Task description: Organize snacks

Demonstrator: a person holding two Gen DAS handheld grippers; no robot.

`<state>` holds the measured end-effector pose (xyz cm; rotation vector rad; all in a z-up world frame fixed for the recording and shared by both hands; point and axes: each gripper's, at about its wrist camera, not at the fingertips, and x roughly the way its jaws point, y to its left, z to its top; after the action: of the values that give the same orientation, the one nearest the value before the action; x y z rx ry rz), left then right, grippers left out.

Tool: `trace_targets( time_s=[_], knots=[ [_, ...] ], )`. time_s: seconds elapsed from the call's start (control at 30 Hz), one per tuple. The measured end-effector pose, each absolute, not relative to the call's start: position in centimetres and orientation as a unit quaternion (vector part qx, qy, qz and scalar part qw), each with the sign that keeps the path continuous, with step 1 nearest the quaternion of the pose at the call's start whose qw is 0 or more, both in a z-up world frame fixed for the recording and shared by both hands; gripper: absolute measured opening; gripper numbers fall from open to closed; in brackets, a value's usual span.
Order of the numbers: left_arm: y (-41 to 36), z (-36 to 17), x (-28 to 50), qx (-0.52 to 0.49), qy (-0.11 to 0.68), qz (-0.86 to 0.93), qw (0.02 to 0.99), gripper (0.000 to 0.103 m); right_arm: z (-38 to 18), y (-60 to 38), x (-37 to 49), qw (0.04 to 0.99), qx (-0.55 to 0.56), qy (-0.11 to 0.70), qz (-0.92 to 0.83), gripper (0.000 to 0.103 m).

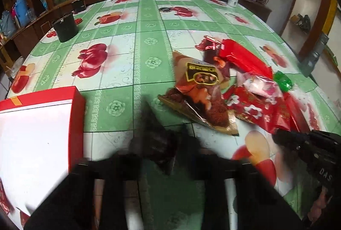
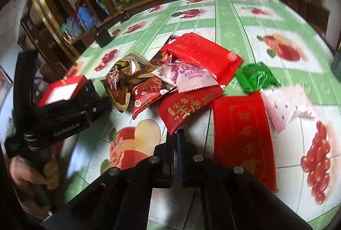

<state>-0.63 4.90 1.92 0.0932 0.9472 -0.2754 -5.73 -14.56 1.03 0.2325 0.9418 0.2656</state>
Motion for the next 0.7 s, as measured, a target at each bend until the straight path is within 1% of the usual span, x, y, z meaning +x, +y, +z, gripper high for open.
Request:
trace_targets(
  time_s=[0.17, 0.33, 0.37, 0.43, 0.47, 0.5, 0.53, 0.57, 0.6, 0.7],
  knots=[
    [4.9, 2.0, -1.9, 0.039, 0.455, -0.159, 0.875, 0.016, 1.0, -16.0, -6.3, 0.867, 0.156, 0.45, 0.144, 0.002],
    [5.1, 2.3, -4.0, 0.027, 0.459, -0.191, 0.867, 0.016, 1.3, -16.9, -6.9, 0.869, 0.169, 0.442, 0.143, 0.003],
    [5.1, 2.3, -4.4, 0.026, 0.459, -0.193, 0.867, 0.016, 1.3, -16.9, -6.9, 0.868, 0.172, 0.444, 0.141, 0.008],
    [5.3, 2.5, -5.4, 0.02, 0.459, -0.2, 0.865, 0.016, 1.2, -17.2, -6.6, 0.861, 0.194, 0.45, 0.138, 0.01],
    [5.4, 2.6, -5.7, 0.018, 0.459, -0.201, 0.865, 0.016, 1.2, -17.4, -6.4, 0.855, 0.213, 0.451, 0.142, 0.017],
    [5.5, 2.7, -6.1, 0.015, 0.458, -0.204, 0.865, 0.016, 1.2, -17.8, -6.3, 0.851, 0.234, 0.448, 0.146, 0.029],
    [5.6, 2.8, -6.6, 0.012, 0.457, -0.207, 0.865, 0.016, 1.3, -18.1, -6.2, 0.849, 0.25, 0.442, 0.145, 0.036],
    [5.7, 3.0, -7.0, 0.009, 0.455, -0.21, 0.865, 0.016, 1.5, -18.5, -6.2, 0.848, 0.268, 0.434, 0.147, 0.046],
    [5.8, 3.1, -7.3, 0.007, 0.454, -0.213, 0.865, 0.016, 1.6, -18.7, -6.0, 0.846, 0.281, 0.429, 0.145, 0.049],
    [5.7, 3.3, -8.2, 0.005, 0.452, -0.222, 0.864, 0.016, 1.5, -19.3, -5.4, 0.842, 0.316, 0.42, 0.121, 0.049]
  ],
)
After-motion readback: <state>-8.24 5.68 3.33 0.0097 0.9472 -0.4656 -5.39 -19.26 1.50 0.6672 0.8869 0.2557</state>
